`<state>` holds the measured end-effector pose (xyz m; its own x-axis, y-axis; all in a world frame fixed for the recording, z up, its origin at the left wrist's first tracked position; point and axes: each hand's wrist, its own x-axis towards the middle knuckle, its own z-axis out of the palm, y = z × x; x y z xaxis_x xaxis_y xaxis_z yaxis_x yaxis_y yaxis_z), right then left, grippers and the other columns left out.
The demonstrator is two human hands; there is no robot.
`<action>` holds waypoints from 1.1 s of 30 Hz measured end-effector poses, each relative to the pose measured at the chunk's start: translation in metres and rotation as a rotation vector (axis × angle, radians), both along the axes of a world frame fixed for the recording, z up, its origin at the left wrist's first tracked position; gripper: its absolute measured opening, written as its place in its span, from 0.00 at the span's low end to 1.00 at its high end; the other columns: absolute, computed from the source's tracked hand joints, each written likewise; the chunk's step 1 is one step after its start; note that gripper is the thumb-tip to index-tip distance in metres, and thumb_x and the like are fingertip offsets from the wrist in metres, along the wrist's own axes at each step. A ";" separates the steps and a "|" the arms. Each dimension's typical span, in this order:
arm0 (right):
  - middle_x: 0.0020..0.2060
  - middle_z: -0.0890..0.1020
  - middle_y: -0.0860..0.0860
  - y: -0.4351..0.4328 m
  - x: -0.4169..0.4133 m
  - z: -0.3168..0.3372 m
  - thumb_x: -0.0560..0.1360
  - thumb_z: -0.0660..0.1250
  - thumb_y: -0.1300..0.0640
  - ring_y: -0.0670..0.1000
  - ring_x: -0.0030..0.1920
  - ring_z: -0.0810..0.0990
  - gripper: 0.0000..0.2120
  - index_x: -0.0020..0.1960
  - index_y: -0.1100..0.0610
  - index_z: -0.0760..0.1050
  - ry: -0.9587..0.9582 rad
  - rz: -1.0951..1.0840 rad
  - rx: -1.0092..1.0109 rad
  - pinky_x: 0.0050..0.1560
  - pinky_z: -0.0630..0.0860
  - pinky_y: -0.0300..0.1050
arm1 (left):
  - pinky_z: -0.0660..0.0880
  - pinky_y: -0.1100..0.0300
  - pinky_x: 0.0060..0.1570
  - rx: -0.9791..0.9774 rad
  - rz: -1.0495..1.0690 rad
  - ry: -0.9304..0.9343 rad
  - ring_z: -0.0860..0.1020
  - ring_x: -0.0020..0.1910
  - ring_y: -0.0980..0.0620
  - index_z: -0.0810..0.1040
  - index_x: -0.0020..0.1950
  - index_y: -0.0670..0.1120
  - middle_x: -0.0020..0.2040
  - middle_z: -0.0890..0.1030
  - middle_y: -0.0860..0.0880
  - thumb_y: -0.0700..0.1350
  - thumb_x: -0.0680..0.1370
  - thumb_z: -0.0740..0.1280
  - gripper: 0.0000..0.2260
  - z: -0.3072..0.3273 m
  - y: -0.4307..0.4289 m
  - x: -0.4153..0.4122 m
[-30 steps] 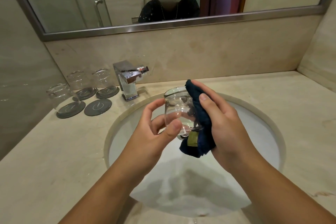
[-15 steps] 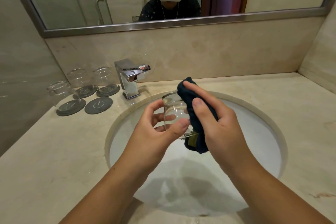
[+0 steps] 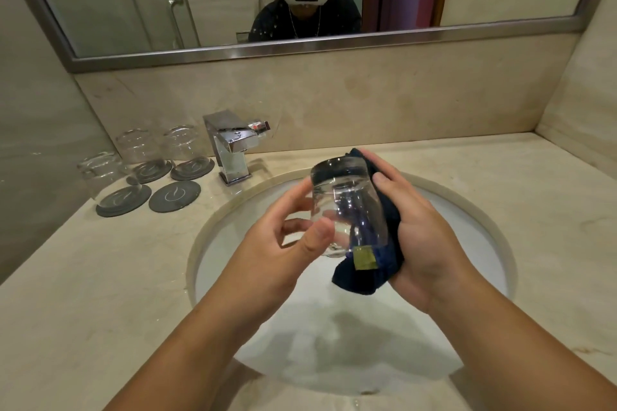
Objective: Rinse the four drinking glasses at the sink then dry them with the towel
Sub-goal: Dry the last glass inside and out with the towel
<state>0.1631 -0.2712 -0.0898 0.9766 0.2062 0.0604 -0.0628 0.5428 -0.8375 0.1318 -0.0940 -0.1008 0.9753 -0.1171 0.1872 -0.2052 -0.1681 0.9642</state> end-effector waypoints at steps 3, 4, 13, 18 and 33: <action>0.60 0.87 0.48 0.000 -0.002 0.000 0.87 0.59 0.58 0.54 0.54 0.88 0.17 0.65 0.44 0.83 -0.073 -0.148 -0.086 0.48 0.86 0.50 | 0.82 0.51 0.53 -0.001 0.135 -0.009 0.85 0.52 0.55 0.75 0.69 0.67 0.55 0.83 0.57 0.69 0.73 0.72 0.25 -0.004 0.003 0.002; 0.60 0.87 0.45 0.001 -0.002 -0.001 0.87 0.60 0.58 0.52 0.55 0.88 0.17 0.65 0.42 0.83 -0.111 -0.209 -0.140 0.51 0.86 0.51 | 0.82 0.48 0.57 -0.005 0.133 -0.009 0.85 0.53 0.54 0.76 0.68 0.67 0.56 0.83 0.57 0.65 0.76 0.71 0.20 -0.004 0.001 0.001; 0.65 0.82 0.36 0.016 -0.017 -0.009 0.87 0.60 0.58 0.40 0.64 0.81 0.20 0.70 0.38 0.78 -0.498 -0.271 -0.522 0.60 0.81 0.39 | 0.80 0.46 0.61 -0.068 0.137 0.051 0.86 0.55 0.57 0.79 0.65 0.62 0.57 0.86 0.58 0.62 0.73 0.75 0.21 -0.001 -0.020 -0.008; 0.62 0.84 0.33 0.017 -0.016 -0.004 0.88 0.58 0.58 0.43 0.62 0.83 0.19 0.70 0.39 0.78 -0.436 -0.237 -0.400 0.59 0.82 0.48 | 0.78 0.43 0.64 -0.157 0.012 0.067 0.84 0.61 0.47 0.80 0.66 0.57 0.62 0.86 0.50 0.56 0.77 0.73 0.17 0.004 -0.010 -0.009; 0.64 0.83 0.36 0.013 -0.013 -0.007 0.87 0.60 0.56 0.46 0.66 0.82 0.17 0.68 0.39 0.80 -0.338 -0.283 -0.395 0.66 0.80 0.58 | 0.77 0.58 0.55 -0.048 0.206 0.108 0.85 0.50 0.61 0.70 0.68 0.64 0.53 0.87 0.55 0.77 0.64 0.71 0.36 0.000 -0.010 -0.003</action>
